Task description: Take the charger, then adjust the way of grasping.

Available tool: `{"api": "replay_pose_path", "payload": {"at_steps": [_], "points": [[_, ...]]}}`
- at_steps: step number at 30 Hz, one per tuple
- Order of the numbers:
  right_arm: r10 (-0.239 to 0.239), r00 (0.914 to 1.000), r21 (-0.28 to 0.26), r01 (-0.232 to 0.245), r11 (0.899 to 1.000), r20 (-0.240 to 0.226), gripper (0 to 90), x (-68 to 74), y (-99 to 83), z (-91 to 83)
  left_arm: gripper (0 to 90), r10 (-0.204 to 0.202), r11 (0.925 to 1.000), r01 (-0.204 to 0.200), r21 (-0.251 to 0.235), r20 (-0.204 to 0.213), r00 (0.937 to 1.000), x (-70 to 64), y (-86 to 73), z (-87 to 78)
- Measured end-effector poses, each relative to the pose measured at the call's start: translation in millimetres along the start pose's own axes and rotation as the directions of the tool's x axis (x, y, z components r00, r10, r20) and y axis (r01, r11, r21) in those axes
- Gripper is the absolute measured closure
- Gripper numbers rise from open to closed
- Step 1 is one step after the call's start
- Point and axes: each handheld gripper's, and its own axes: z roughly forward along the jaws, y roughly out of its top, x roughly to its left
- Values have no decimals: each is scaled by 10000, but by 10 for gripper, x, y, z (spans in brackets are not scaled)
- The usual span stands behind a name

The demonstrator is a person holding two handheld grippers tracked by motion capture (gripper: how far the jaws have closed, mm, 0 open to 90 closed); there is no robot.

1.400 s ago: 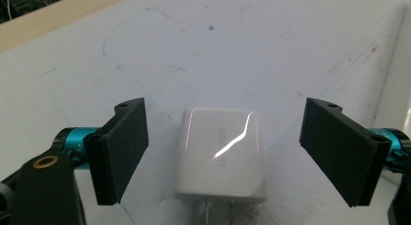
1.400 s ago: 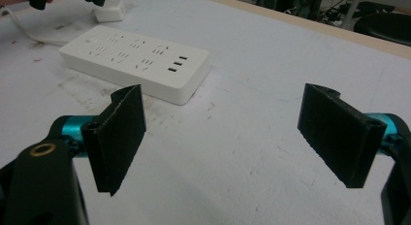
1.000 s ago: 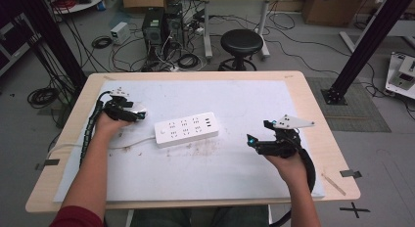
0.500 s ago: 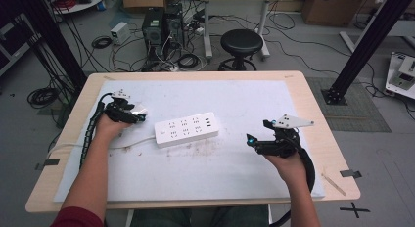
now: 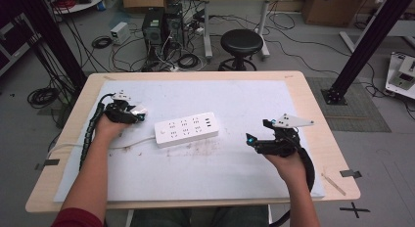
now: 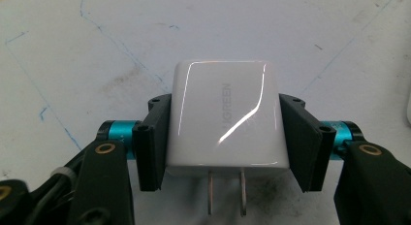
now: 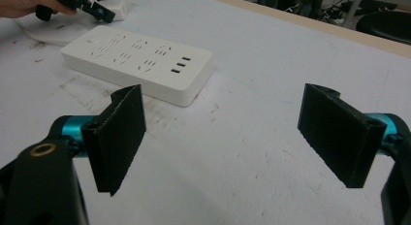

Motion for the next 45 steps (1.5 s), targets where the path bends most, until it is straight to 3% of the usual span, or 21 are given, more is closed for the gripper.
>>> {"api": "replay_pose_path", "payload": {"at_steps": [4, 8, 10, 11, 13, 14, 16, 17, 18, 24, 26, 27, 28, 30, 33, 34, 35, 39, 42, 43, 45], "points": [[31, 10000, 32, -31, 10000, -12, 177, 0, -1, -5, 423, -14, 10000, 14, -9, -81, 10000, -12, -3, -5], [58, 10000, 32, -58, 10000, 13, 177, -15, -9, -16, 424, 382, 9992, -379, 106, -311, 9988, -59, 40, -52], [94, 10000, 56, -94, 9999, 26, 177, -16, -8, -26, 424, 370, 9992, -373, -111, -275, 9989, -74, 51, -85], [92, 10000, 29, -92, 10000, -32, 177, -25, 0, -40, 424, 463, 9976, -477, -509, -271, 9986, -114, 86, -195], [-17, 10000, 30, 17, 10000, -90, 177, -35, 24, -65, 424, 561, 9961, -579, -672, -286, 9980, -141, 107, -264], [-2, 10000, 39, 2, 10000, -96, 177, -34, 40, -87, 424, 598, 9938, -612, -929, -176, 9981, -214, 142, -419], [-72, 9999, 21, 72, 10000, -108, 177, -37, 58, -109, 424, 637, 9923, -655, -1056, -195, 9978, -268, 155, -503], [-28, 9999, -50, 27, 10000, -129, 177, -31, 90, -167, 424, 708, 9889, -718, -1299, -125, 9974, -377, 183, -680], [-64, 9998, -138, 62, 9999, -191, 177, -34, 102, -189, 424, 708, 9889, -718, -1299, -125, 9974, -377, 183, -680], [-102, 9989, -232, 92, 9997, -467, 177, -11, 105, -229, 424, 1541, 9703, -1474, -1920, 207, 9878, -757, 246, -1078], [-74, 9987, -215, 64, 9997, -498, 177, -4, 99, -227, 424, 1934, 9628, -1806, -2011, 458, 9801, -864, 239, -1154], [12, 9982, -231, -26, 9997, -602, 177, 20, 91, -230, 424, 2208, 9550, -2032, -2160, 604, 9734, -970, 222, -1197], [12, 9982, -231, -26, 9997, -602, 177, 20, 91, -230, 424, 2208, 9550, -2032, -2160, 604, 9734, -970, 222, -1197], [-40, 9979, -276, 22, 9996, -640, 177, 57, 80, -225, 424, 2496, 9468, -2235, -2316, 901, 9641, -1106, 212, -1230], [-114, 9977, -279, 96, 9996, -672, 177, 72, 74, -215, 424, 2686, 9413, -2407, -2367, 935, 9587, -1146, 213, -1232], [-83, 9975, -239, 67, 9997, -709, 177, 95, 70, -211, 424, 2924, 9347, -2590, -2433, 1127, 9496, -1243, 221, -1219], [-64, 9973, -240, 46, 9997, -737, 177, 101, 69, -208, 424, 2932, 9335, -2566, -2505, 1212, 9483, -1276, 223, -1208], [-37, 9958, -91, 29, 10000, -916, 177, 154, 66, -192, 424, 3308, 9211, -2831, -2674, 1536, 9311, -1472, 265, -1132], [-87, 9929, -26, 85, 10000, -1182, 177, 205, 78, -146, 424, 3763, 9043, -3213, -2811, 1694, 9109, -1618, 295, -1073], [-5, 9922, 21, 8, 10000, -1246, 178, 226, 82, -133, 424, 3984, 8953, -3399, -2880, 1758, 9002, -1684, 306, -1036], [35, 9892, 132, -16, 9999, -1468, 177, 272, 87, -84, 424, 4236, 8852, -3610, -2936, 1876, 8862, -1784, 318, -970]]}}
